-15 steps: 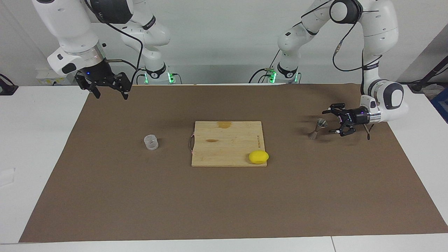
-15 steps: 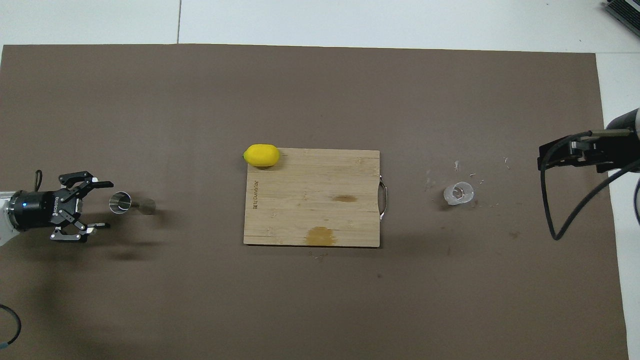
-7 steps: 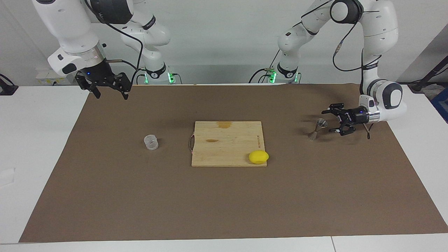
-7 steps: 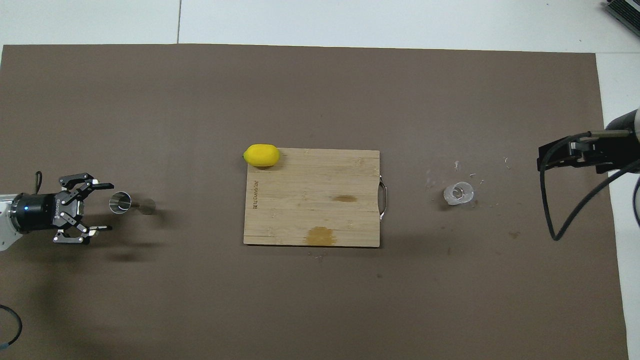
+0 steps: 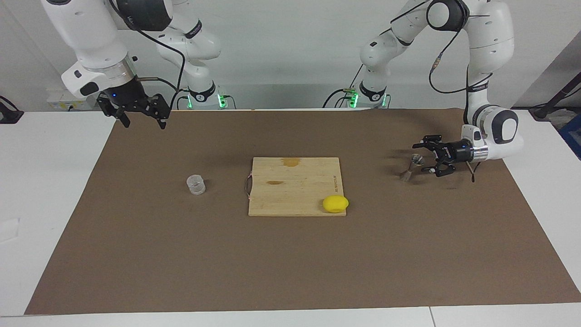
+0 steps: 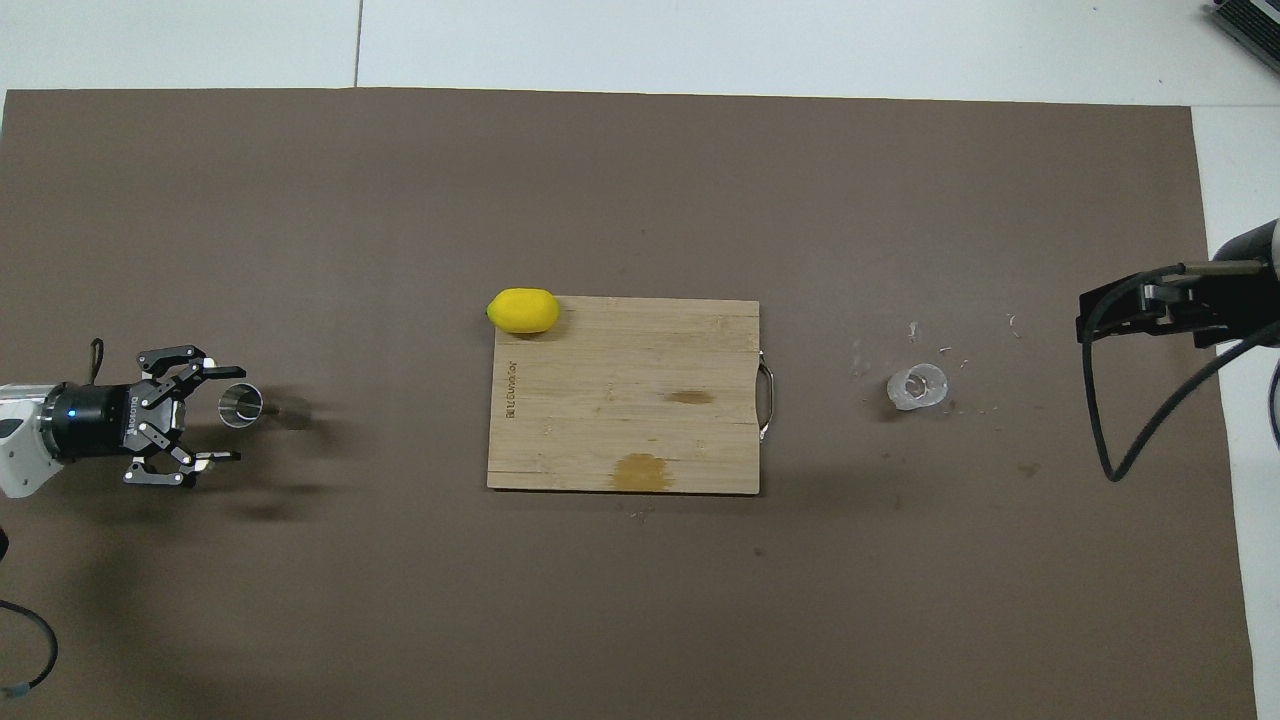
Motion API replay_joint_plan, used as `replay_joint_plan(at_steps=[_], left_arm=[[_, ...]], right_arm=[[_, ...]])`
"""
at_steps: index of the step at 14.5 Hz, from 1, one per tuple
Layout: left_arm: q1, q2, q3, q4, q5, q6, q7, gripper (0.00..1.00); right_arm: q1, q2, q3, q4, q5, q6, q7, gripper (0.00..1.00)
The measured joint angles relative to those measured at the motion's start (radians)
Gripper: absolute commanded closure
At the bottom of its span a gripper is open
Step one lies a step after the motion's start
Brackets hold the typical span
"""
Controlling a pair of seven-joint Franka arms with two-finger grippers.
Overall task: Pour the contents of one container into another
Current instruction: 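Close the left gripper around the small metal cup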
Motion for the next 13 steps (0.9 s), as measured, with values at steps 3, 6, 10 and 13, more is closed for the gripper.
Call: replay_joint_plan(at_steps=[3, 6, 10, 13], left_arm=[[-0.002, 0.000, 0.000, 0.000, -0.003, 0.001, 0.001, 0.05], [-0.002, 0.000, 0.001, 0.000, -0.005, 0.002, 0.002, 0.14], [-0.002, 0.000, 0.001, 0.000, -0.009, 0.006, 0.016, 0.23], [-0.002, 0.000, 0.001, 0.000, -0.019, 0.009, 0.023, 0.24]], right_arm=[[0.000, 0.000, 0.000, -0.002, 0.000, 0.000, 0.000, 0.00], [0.000, 0.000, 0.000, -0.005, 0.000, 0.000, 0.000, 0.00], [-0.001, -0.001, 0.000, -0.006, 0.000, 0.000, 0.000, 0.00], [-0.001, -0.001, 0.000, -0.006, 0.000, 0.000, 0.000, 0.00]])
